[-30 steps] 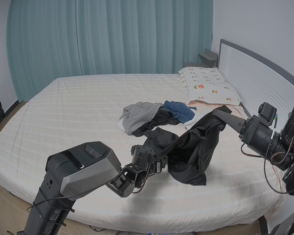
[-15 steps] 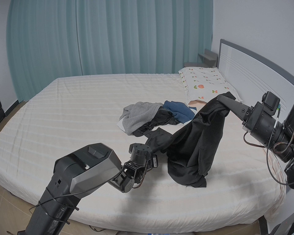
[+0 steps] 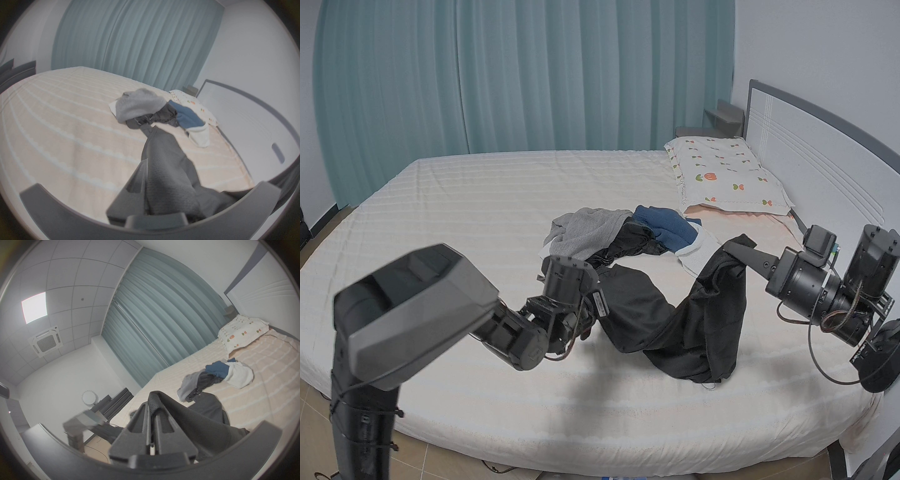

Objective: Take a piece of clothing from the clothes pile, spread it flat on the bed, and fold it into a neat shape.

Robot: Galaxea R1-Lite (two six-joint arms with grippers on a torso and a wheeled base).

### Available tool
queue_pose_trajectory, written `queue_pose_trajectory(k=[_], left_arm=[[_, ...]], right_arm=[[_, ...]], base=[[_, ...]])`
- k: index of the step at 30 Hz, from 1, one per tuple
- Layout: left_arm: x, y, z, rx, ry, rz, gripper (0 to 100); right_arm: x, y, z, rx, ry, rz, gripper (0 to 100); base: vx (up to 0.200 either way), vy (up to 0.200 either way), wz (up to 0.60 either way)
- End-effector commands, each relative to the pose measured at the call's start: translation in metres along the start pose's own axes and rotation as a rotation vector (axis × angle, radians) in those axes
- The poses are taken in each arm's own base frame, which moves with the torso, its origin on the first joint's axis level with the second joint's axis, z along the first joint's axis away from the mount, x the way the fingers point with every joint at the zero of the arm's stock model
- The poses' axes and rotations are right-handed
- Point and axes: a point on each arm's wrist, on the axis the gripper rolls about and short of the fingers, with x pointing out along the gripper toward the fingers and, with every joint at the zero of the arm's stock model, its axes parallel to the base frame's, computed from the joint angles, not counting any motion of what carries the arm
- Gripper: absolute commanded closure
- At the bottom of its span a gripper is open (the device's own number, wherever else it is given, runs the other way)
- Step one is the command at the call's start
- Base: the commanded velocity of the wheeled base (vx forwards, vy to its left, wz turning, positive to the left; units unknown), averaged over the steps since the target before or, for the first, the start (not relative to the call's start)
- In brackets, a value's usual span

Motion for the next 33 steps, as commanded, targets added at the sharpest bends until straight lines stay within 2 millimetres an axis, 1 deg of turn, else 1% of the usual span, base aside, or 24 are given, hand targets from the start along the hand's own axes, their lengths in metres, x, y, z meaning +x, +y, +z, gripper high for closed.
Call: queue_pose_trajectory(k=[1, 3, 5, 6, 8, 12, 13, 15, 16, 18, 20, 23, 25, 28, 30, 31, 33], left_arm=[[-0.118, -0.011, 0.088, -0.189, -0.073, -0.056, 100], [-0.135, -0.005, 0.091, -0.199, -0.070, -0.066, 100], [-0.153, 0.005, 0.094, -0.204, -0.056, -0.086, 100], [-0.159, 0.007, 0.092, -0.202, -0.041, -0.104, 100], [-0.165, 0.011, 0.089, -0.200, -0.009, -0.132, 100], [-0.162, 0.012, 0.085, -0.195, 0.007, -0.129, 100], [-0.156, 0.014, 0.082, -0.192, 0.016, -0.117, 100], [-0.152, 0.015, 0.077, -0.188, 0.027, -0.100, 100], [-0.149, 0.020, 0.068, -0.188, 0.055, -0.073, 100], [-0.143, 0.026, 0.059, -0.206, 0.078, -0.052, 100], [-0.134, 0.030, 0.053, -0.243, 0.074, -0.044, 100], [-0.129, 0.032, 0.046, -0.287, 0.054, -0.058, 100], [-0.134, 0.040, 0.037, -0.307, 0.048, -0.072, 100], [-0.141, 0.044, 0.037, -0.310, 0.031, -0.081, 100], [-0.143, 0.047, 0.037, -0.313, 0.029, -0.075, 100], [-0.143, 0.047, 0.037, -0.313, 0.029, -0.075, 100], [-0.145, 0.056, 0.028, -0.311, 0.056, -0.049, 100]], right_arm=[[0.034, -0.048, -0.047, 0.018, 0.015, -0.095, 100], [0.038, -0.048, -0.046, 0.003, -0.072, -0.124, 100], [0.045, -0.040, -0.041, -0.001, -0.147, -0.155, 100], [0.046, -0.036, -0.039, -0.001, -0.168, -0.161, 100], [0.046, -0.028, -0.037, -0.001, -0.188, -0.154, 100], [0.049, -0.024, -0.036, -0.006, -0.189, -0.131, 100], [0.054, -0.023, -0.033, -0.017, -0.199, -0.111, 100], [0.060, -0.020, -0.027, -0.019, -0.222, -0.087, 100], [0.066, -0.015, -0.019, -0.023, -0.239, -0.067, 100], [0.070, -0.008, -0.013, -0.019, -0.244, -0.054, 100], [0.067, -0.002, -0.012, -0.017, -0.244, -0.038, 100], [0.068, 0.001, -0.017, -0.015, -0.223, -0.037, 100], [0.071, 0.004, -0.027, -0.010, -0.187, -0.029, 100], [0.082, -0.009, -0.044, -0.005, -0.146, -0.061, 100], [0.086, -0.014, -0.050, -0.004, -0.132, -0.068, 100], [0.086, -0.014, -0.050, -0.004, -0.132, -0.068, 100], [0.086, -0.016, -0.054, -0.001, -0.117, -0.073, 100]], base=[[0.000, 0.000, 0.00], [0.000, 0.000, 0.00], [0.000, 0.000, 0.00], [0.000, 0.000, 0.00], [0.000, 0.000, 0.00], [0.000, 0.000, 0.00], [0.000, 0.000, 0.00], [0.000, 0.000, 0.00], [0.000, 0.000, 0.00], [0.000, 0.000, 0.00], [0.000, 0.000, 0.00], [0.000, 0.000, 0.00], [0.000, 0.000, 0.00], [0.000, 0.000, 0.00], [0.000, 0.000, 0.00], [0.000, 0.000, 0.00], [0.000, 0.000, 0.00]])
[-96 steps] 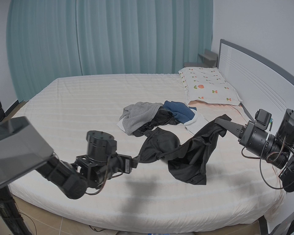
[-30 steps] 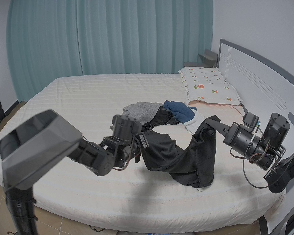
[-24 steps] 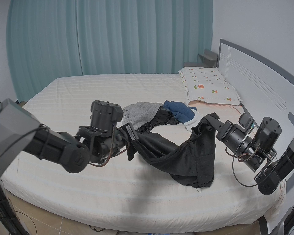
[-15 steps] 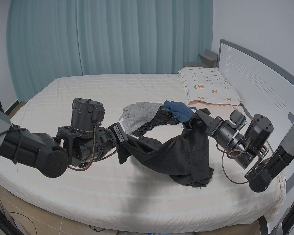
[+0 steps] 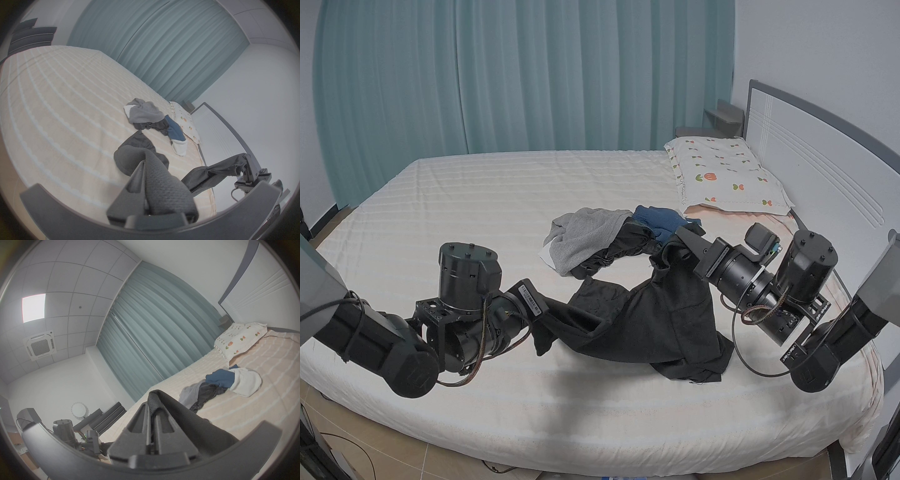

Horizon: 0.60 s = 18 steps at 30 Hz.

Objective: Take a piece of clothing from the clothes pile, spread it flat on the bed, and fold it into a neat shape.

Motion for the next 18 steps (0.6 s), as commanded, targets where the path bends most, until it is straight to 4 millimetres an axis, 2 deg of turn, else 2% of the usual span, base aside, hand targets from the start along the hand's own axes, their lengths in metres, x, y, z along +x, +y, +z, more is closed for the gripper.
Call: queue_pose_trajectory(k=[1, 6, 11, 18], left_arm=[[-0.007, 0.018, -0.009, -0.002, 0.037, 0.043, 100], [-0.007, 0.025, -0.011, -0.012, 0.039, 0.039, 100], [-0.008, 0.033, -0.006, -0.031, 0.033, 0.030, 100], [-0.006, 0.035, -0.001, -0.089, 0.020, 0.036, 100]], right_arm=[[0.005, -0.008, -0.019, 0.004, 0.052, -0.018, 100], [0.003, -0.008, -0.019, 0.004, 0.056, -0.023, 100], [0.001, -0.001, -0.022, 0.007, 0.063, -0.011, 100], [0.000, -0.002, -0.023, 0.006, 0.071, -0.018, 100]], base=[[-0.200, 0.000, 0.00], [-0.200, 0.000, 0.00], [0.000, 0.000, 0.00], [0.000, 0.000, 0.00]])
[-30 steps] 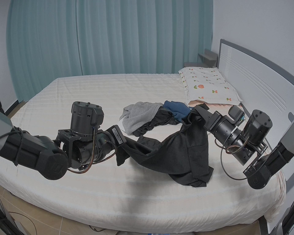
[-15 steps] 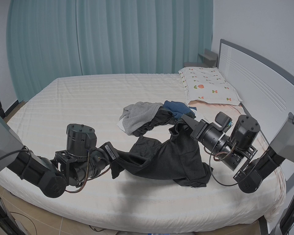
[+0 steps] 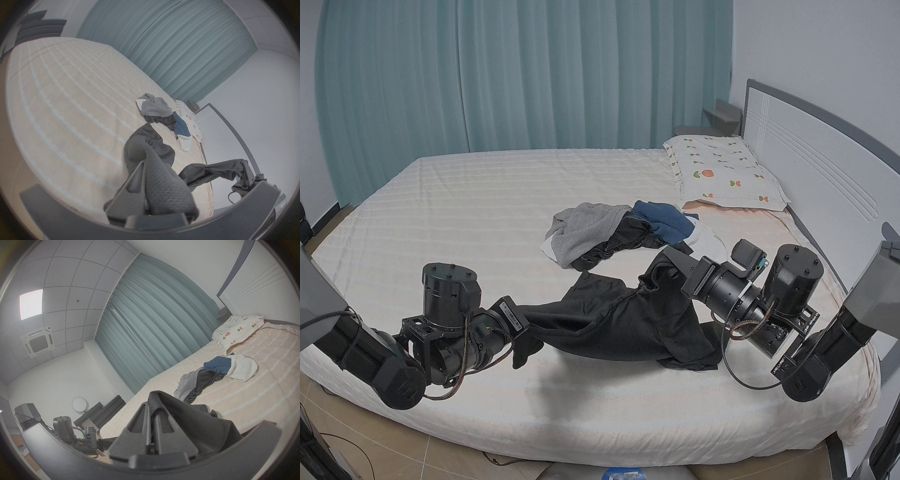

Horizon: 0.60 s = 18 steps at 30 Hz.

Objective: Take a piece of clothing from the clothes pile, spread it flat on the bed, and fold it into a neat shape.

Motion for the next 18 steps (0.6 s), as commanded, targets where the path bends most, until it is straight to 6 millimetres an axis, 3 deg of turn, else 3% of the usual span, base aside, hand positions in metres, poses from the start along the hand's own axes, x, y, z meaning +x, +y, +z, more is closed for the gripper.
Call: queue_pose_trajectory(k=[1, 6, 18], left_arm=[[0.002, 0.003, 0.004, -0.020, -0.011, 0.012, 100], [0.001, 0.008, 0.016, -0.045, -0.043, 0.026, 100], [0.005, 0.011, 0.022, -0.058, -0.062, 0.032, 100]], right_arm=[[0.000, 0.000, -0.001, 0.001, 0.004, -0.002, 100], [-0.001, -0.001, -0.004, 0.001, 0.017, -0.005, 100], [0.000, -0.003, -0.001, 0.000, 0.009, -0.016, 100]], base=[[0.000, 0.000, 0.00], [0.000, 0.000, 0.00], [0.000, 0.200, 0.00]])
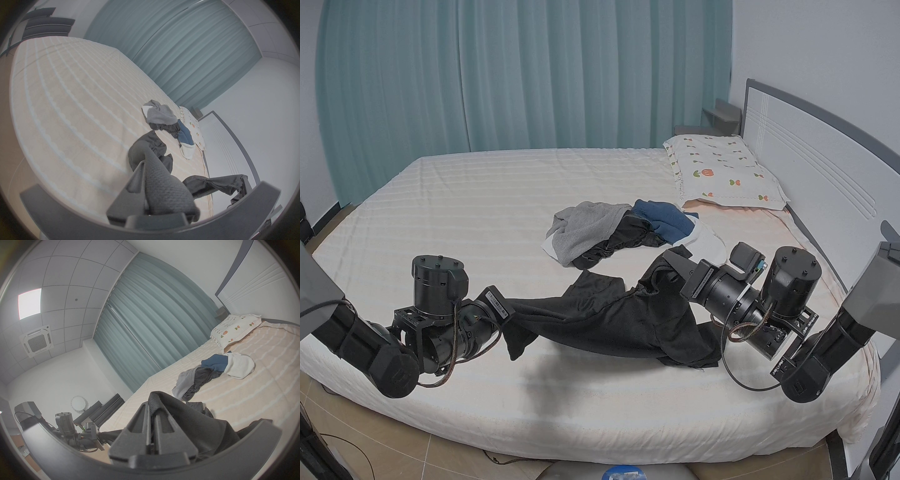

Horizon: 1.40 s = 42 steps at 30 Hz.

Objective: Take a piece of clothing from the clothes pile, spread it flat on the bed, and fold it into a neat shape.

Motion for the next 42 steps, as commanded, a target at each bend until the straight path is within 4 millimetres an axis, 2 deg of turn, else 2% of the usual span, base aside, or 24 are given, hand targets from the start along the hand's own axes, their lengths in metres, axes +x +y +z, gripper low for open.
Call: queue_pose_trajectory(k=[1, 10, 21, 42], left_arm=[[0.001, 0.000, 0.003, -0.006, -0.011, 0.001, 100], [0.001, 0.000, 0.007, -0.011, -0.022, -0.001, 100], [0.001, 0.001, 0.009, -0.015, -0.027, 0.001, 100], [-0.004, -0.001, 0.016, -0.024, -0.054, -0.010, 100]], right_arm=[[0.001, -0.001, 0.001, 0.000, -0.005, -0.005, 100], [0.002, -0.003, 0.003, -0.010, -0.010, -0.071, 100], [0.017, -0.005, 0.002, -0.060, -0.078, -0.223, 100], [0.019, -0.008, 0.011, -0.071, -0.127, -0.246, 100]], base=[[0.000, 0.200, 0.00], [0.000, 0.200, 0.00], [0.000, 0.200, 0.00], [0.000, 0.200, 0.00]])
